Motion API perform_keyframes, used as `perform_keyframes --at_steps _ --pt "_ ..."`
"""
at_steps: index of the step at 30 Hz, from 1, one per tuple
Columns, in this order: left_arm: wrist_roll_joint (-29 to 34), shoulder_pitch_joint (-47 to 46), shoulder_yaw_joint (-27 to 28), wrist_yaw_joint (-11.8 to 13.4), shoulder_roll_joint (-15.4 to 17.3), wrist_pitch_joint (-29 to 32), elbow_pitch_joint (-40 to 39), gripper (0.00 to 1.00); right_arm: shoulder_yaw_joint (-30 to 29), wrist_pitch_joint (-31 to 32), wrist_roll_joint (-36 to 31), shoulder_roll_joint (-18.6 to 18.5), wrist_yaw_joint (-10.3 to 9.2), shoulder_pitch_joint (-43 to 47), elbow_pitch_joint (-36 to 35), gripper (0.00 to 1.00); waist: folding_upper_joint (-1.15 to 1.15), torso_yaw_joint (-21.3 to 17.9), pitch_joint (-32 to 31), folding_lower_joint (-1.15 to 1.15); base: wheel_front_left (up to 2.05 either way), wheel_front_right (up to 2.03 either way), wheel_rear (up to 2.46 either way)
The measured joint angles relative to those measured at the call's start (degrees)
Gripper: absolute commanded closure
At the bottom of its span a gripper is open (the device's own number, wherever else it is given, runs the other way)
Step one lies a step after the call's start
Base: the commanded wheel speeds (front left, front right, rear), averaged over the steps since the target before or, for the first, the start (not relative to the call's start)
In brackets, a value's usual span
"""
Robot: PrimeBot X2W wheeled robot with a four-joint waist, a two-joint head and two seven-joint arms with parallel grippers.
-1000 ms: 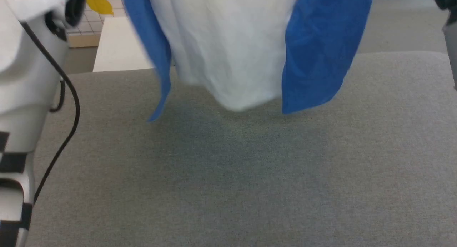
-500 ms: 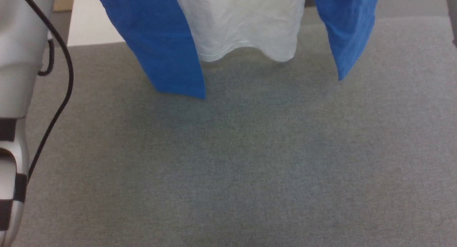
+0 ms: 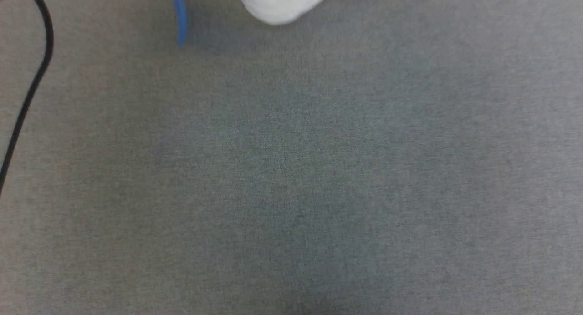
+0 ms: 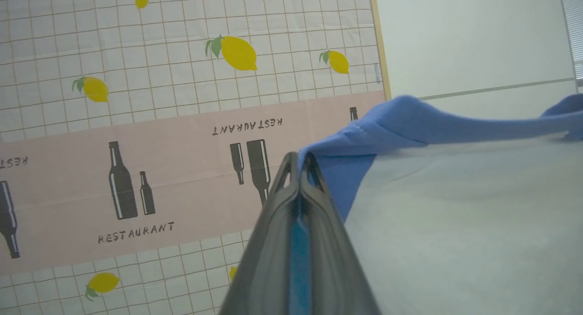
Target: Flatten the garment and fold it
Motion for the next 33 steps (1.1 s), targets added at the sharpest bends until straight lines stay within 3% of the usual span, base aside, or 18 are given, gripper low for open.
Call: perform_keyframes --at_steps 13,18,26,30,33 --pt "1.9 -1.9 -0.2 0.0 -0.8 -7.9 4.3 1.0 1.8 -7.2 -10.3 -2.1 0.0 -1.7 2.0 1.0 0.0 1.3 10.5 0.01 0.0 0.0 0.0" --pt "1.6 -0.7 -0.2 -2.4 -1.0 -8.5 5.1 1.0 3.7 -9.3 -10.4 -2.8 0.0 -1.1 3.8 1.0 0.0 2.5 11.5 0.01 0.0 0.0 0.0" --pt "0.0 10.4 -1.0 -7.0 0.9 -8.6 0.8 1.0 11.5 -12.6 -1.2 -3.3 0.0 6.5 3.9 1.0 0.0 3.6 9.8 0.0 0.0 0.0 0.0" --pt "-1.2 17.7 -0.9 -7.5 3.3 -8.7 -5.8 1.0 15.9 -13.1 6.8 -6.4 0.0 12.6 -2.9 1.0 0.0 4.1 8.4 0.0 0.0 0.0 0.0" --pt "-2.8 24.0 -1.0 -7.2 5.4 -8.2 -12.8 1.0 17.4 -12.0 12.8 -10.8 0.0 18.7 -10.9 1.0 0.0 4.4 7.2 0.0 0.0 0.0 0.0"
